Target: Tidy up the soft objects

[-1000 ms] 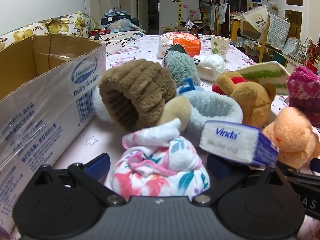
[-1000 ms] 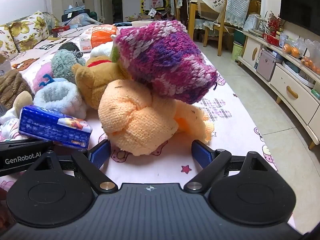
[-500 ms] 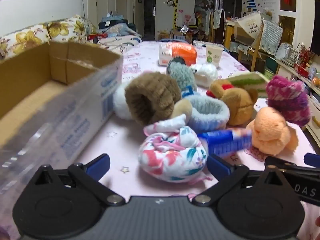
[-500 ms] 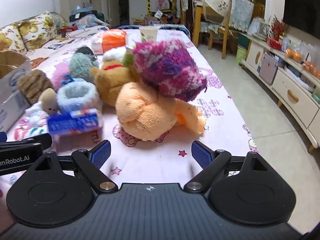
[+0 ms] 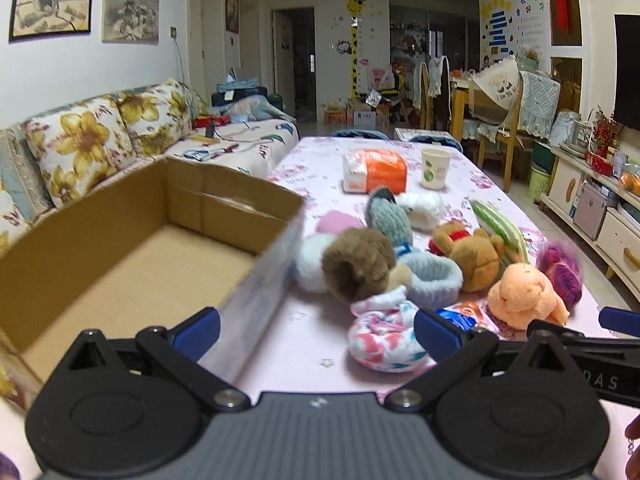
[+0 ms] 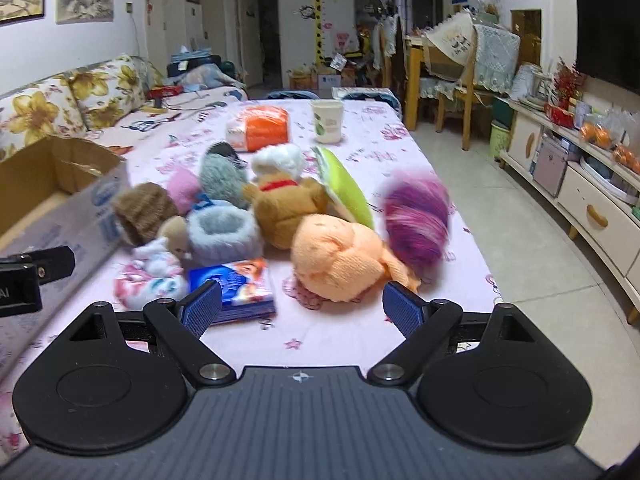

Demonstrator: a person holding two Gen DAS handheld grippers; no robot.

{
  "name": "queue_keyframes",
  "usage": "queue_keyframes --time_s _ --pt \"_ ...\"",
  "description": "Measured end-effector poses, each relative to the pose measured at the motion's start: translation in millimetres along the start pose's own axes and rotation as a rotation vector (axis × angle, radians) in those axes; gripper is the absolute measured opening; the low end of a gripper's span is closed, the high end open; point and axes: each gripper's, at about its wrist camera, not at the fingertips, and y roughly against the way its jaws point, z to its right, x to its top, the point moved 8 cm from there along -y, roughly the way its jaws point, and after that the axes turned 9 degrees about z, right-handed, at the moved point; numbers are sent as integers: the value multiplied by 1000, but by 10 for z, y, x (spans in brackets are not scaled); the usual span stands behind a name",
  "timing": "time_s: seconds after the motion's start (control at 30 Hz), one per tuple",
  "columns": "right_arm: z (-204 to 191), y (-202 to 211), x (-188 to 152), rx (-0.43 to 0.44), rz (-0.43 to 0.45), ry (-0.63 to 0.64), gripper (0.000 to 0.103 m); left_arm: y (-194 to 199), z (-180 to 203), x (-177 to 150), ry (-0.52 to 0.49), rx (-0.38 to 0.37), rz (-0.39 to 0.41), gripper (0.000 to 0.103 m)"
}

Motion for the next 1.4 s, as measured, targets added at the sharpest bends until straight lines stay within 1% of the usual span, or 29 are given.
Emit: queue_keyframes --time_s 0.27,0.43,0.83,1.13,1.23,1.4 --pt "-299 194 32 58 52 34 103 342 -402 103 14 47 61 102" --pt "-461 352 0 95 64 52 103 500 -620 142 15 87 91 102" --pt "-752 780 -59 211 89 86 103 855 -1034 179 45 142 151 102" --pt "-835 1109 -93 292 109 98 103 1066 -1197 197 61 169 175 102" --pt "-864 1158 -92 307 119 115 103 1113 -1201 213 58 171 183 102" --pt "-784 1285 -111 327 142 142 103 1140 -1185 244 57 166 195 102"
